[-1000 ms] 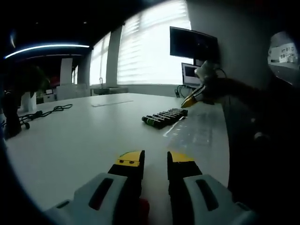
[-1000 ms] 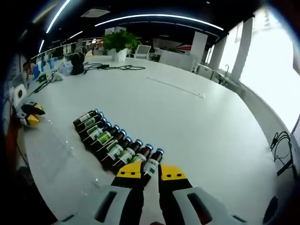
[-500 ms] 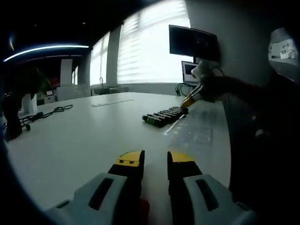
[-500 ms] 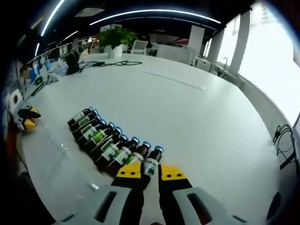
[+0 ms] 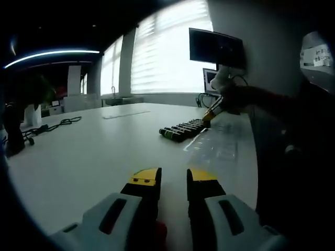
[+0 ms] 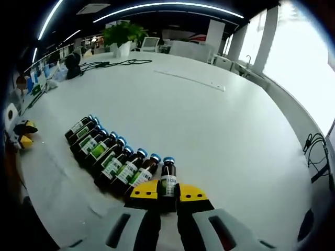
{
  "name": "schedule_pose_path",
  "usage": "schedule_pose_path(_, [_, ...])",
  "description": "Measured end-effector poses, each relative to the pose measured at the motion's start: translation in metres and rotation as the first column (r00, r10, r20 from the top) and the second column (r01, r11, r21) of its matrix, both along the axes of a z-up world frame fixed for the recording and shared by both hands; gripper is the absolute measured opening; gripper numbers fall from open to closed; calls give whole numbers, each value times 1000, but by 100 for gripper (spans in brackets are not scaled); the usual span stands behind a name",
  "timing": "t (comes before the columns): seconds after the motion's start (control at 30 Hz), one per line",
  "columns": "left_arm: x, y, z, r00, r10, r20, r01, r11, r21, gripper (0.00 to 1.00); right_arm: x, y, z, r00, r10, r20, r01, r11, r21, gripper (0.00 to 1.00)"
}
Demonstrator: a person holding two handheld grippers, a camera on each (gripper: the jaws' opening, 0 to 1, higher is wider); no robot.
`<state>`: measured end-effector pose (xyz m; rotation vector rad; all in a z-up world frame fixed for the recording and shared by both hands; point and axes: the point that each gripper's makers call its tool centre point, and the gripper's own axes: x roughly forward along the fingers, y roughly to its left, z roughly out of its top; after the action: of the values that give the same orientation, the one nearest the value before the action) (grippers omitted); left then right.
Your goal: Grip medicine bottles put into box
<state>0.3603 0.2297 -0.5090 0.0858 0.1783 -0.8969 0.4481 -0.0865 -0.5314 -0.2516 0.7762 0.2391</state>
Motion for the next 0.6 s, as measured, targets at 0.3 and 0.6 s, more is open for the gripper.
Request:
schedule_pose_path(0.3, [0,0,0,1000,1,-2,-1,1000,-2,14,-1,0,0,1000,-14,-5,14,1000,10,7])
schedule_pose_path(0.6, [1,1,0,1000,3,-4,-3,1000,-5,14,-7,-9,15,998,-46,41,45,999,26,7])
